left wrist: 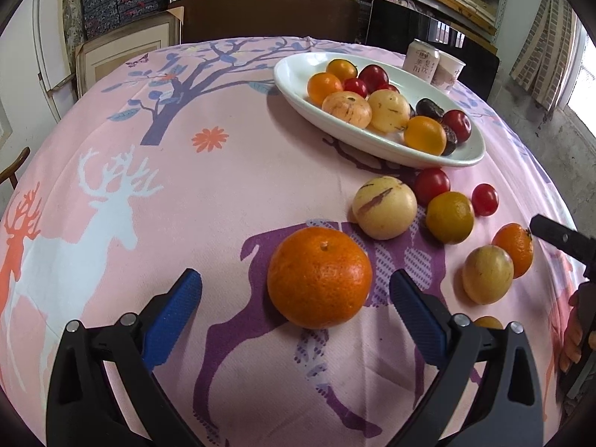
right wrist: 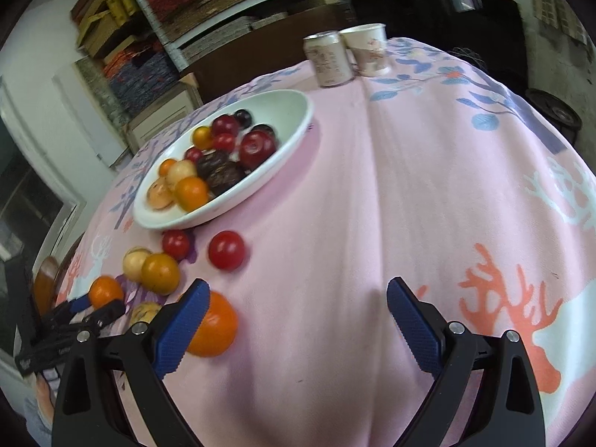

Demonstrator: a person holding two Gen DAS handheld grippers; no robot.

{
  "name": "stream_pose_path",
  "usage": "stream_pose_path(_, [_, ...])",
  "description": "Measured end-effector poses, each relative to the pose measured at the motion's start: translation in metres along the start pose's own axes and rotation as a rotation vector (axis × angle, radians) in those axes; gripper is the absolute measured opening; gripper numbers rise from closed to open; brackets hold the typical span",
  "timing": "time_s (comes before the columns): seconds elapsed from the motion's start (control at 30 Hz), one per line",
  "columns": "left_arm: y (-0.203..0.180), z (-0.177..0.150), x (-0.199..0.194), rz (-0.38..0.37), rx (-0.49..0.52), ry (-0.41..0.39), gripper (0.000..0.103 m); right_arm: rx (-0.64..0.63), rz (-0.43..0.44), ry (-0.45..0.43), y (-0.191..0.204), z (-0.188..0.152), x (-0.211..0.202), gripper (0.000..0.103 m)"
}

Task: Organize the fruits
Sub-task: 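Move the left gripper over a large orange and the right gripper toward a tangerine, then grasp the large orange with the left gripper while the right gripper grasps the tangerine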

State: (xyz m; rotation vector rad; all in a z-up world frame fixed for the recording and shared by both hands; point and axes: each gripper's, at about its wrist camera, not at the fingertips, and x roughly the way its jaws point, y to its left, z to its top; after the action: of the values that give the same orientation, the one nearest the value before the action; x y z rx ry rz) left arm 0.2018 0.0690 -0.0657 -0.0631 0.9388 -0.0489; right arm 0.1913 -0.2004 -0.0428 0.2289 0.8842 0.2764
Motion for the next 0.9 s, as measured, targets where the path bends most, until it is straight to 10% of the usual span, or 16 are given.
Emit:
stream_pose_path(0.43, [-0.010,-0.001,0.006,0.069,0.059,0.030,0.099,-0.306,0.032,-0.054,0.057,-0.020,-0.015,0.091])
stream_pose_path(0.9, [-0.011,-0.001,0.007,0.080,0.058,0.031,0.099,-0.315,-0.008,0.056,0.062,-0.023,0.008,0.050])
